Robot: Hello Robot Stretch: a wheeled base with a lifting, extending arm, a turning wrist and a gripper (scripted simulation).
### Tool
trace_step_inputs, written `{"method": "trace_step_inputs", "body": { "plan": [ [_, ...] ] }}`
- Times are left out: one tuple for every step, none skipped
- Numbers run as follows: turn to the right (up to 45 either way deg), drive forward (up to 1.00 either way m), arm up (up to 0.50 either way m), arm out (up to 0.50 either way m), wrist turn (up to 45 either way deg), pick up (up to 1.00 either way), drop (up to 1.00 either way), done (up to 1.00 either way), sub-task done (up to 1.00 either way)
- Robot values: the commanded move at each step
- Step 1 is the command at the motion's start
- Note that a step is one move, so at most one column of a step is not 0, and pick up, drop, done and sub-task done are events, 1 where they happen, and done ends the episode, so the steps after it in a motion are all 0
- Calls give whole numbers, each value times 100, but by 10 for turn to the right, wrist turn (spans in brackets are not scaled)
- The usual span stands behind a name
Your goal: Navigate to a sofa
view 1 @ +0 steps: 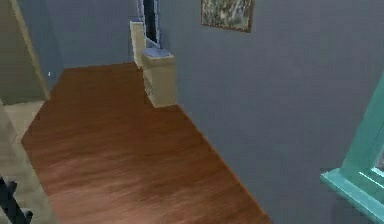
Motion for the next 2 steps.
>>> {"method": "trace_step_inputs", "body": {
  "plan": [
    [0, 45, 0, 0, 0, 0, 0, 0, 0],
    [-210, 0, 0, 0, 0, 0, 0, 0, 0]
  ]
}}
